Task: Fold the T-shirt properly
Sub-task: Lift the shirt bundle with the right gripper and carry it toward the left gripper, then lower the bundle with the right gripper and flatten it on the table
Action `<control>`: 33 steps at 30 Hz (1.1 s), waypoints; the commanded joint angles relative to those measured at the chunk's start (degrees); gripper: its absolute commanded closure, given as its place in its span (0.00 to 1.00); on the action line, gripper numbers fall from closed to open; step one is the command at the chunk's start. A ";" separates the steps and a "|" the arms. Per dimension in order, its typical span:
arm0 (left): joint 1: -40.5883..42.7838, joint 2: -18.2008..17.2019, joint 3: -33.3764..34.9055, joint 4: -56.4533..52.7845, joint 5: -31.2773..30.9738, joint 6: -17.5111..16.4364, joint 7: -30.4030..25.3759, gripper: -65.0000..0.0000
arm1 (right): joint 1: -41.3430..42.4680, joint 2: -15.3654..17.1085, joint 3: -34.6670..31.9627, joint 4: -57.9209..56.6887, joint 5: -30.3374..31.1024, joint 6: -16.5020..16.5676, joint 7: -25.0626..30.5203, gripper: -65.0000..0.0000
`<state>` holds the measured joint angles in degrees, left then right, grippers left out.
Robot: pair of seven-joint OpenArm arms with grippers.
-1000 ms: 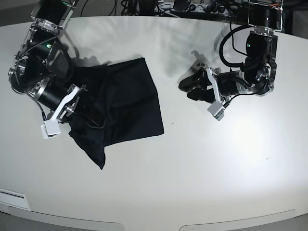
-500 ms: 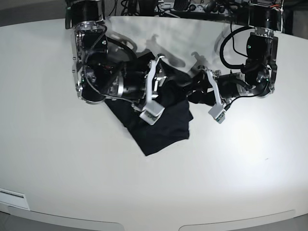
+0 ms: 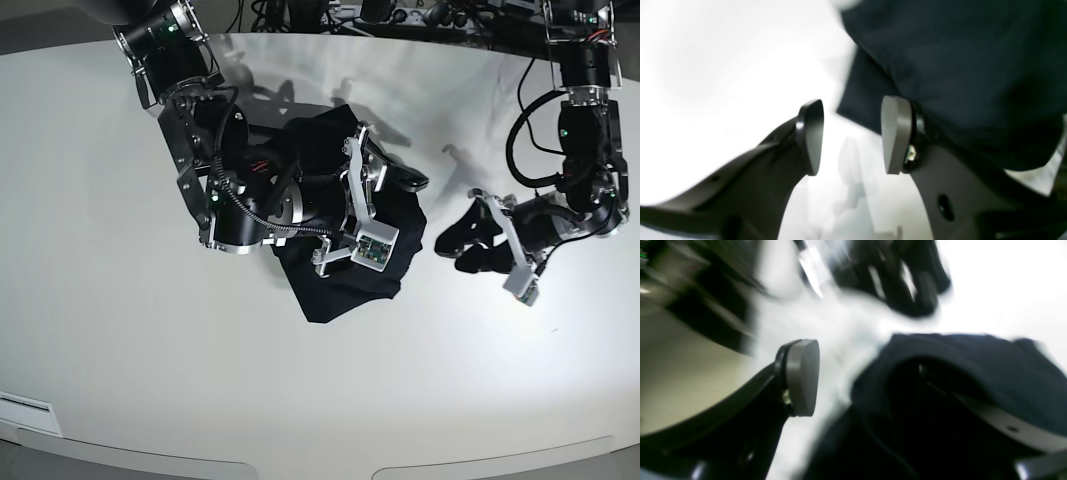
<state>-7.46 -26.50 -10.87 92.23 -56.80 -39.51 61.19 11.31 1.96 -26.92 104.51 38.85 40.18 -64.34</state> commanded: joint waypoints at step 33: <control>4.83 -1.27 -6.88 0.87 -4.55 -0.49 -1.16 0.54 | -0.13 1.53 7.48 0.85 -25.88 -15.28 15.69 1.00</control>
<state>-1.83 -26.79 -17.32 92.23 -60.14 -39.51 61.19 10.22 3.53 -19.64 104.25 12.58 24.95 -50.04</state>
